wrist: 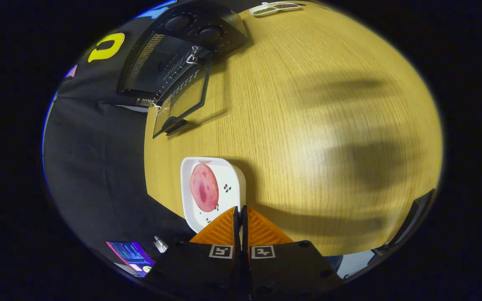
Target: Open the toaster oven, put the food inside, and close the toaster oven door.
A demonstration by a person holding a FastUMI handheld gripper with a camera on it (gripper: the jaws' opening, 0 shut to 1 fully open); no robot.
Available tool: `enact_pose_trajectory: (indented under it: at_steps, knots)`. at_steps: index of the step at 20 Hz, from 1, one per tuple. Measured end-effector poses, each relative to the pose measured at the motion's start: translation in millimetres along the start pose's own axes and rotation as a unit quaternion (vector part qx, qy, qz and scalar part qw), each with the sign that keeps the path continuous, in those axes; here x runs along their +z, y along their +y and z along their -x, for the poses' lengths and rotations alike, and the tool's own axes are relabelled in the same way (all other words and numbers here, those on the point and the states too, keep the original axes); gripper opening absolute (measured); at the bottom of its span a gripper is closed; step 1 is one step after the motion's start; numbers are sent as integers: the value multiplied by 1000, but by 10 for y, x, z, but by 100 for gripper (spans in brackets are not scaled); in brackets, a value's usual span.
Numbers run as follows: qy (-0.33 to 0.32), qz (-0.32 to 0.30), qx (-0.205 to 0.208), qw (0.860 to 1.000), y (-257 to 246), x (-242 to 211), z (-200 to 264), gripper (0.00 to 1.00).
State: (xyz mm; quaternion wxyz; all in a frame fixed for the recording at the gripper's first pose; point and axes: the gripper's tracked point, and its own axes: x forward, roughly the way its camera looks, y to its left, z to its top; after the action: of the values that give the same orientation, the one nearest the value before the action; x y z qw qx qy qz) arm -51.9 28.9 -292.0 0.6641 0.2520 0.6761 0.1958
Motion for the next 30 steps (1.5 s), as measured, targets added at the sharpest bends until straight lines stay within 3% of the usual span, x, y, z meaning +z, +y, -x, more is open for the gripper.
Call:
enact_pose_trajectory:
  at_steps: [7, 17, 30]
  knots:
    - [-72, -56, 39, 995, 476, 58, -7, 2]
    - [-142, -113, 53, 982, 1024, -51, -160, 2]
    - [-259, -214, 77, 939, 1699, 432, -256, 2]
